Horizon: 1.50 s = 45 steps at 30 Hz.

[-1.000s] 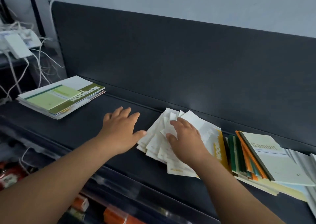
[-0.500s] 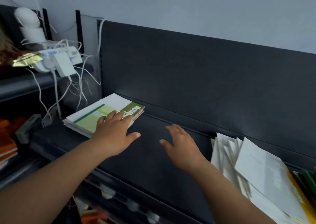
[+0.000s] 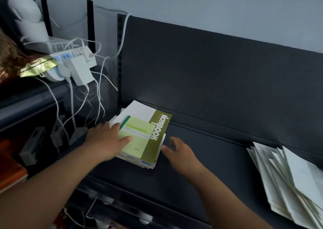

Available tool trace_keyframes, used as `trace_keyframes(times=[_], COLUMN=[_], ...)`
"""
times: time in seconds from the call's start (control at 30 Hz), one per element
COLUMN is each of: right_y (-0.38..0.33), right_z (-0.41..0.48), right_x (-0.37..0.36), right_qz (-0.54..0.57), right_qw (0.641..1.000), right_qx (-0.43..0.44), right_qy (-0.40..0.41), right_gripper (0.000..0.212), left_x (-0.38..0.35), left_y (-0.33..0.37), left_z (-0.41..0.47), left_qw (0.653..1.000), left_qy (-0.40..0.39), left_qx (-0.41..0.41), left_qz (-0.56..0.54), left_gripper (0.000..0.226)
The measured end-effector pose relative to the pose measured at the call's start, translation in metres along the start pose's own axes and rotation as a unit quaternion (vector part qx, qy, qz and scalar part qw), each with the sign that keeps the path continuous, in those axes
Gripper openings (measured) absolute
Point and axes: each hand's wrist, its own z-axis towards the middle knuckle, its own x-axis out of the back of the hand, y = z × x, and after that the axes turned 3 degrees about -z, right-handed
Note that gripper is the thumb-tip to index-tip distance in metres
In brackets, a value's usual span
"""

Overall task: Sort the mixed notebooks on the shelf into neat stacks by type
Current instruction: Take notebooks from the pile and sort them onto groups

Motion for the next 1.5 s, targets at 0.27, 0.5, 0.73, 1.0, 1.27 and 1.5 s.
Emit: trace_keyframes(times=[0.27,0.5,0.73,1.0,1.27,1.5], right_y=[0.004,0.013,0.029,0.037,0.047,0.068], right_z=[0.014,0.008,0.001,-0.02,-0.045,-0.075], right_x=[-0.009,0.009,0.013,0.03,0.064,0.087], right_qz=[0.215,0.401,0.386,0.418,0.444,0.429], right_qw=[0.97,0.887,0.902,0.894,0.884,0.882], right_qx=[-0.113,-0.228,-0.185,-0.133,-0.077,-0.08], right_qy=[0.007,0.006,0.058,0.087,0.126,0.176], right_gripper=[0.047,0.024,0.024,0.025,0.028,0.028], left_x=[-0.017,-0.023,-0.013,-0.001,0.008,0.005], left_y=[0.019,0.039,0.052,0.066,0.095,0.132], left_z=[-0.016,-0.028,-0.027,-0.031,-0.02,-0.031], left_qw=[0.997,0.992,0.986,0.97,0.824,0.751], left_qy=[-0.021,-0.037,0.007,-0.043,-0.142,-0.228], left_qx=[-0.068,-0.122,-0.155,-0.132,-0.029,-0.036], left_qz=[0.001,-0.011,-0.059,-0.201,-0.548,-0.618], left_gripper=[0.081,0.075,0.051,0.048,0.043,0.018])
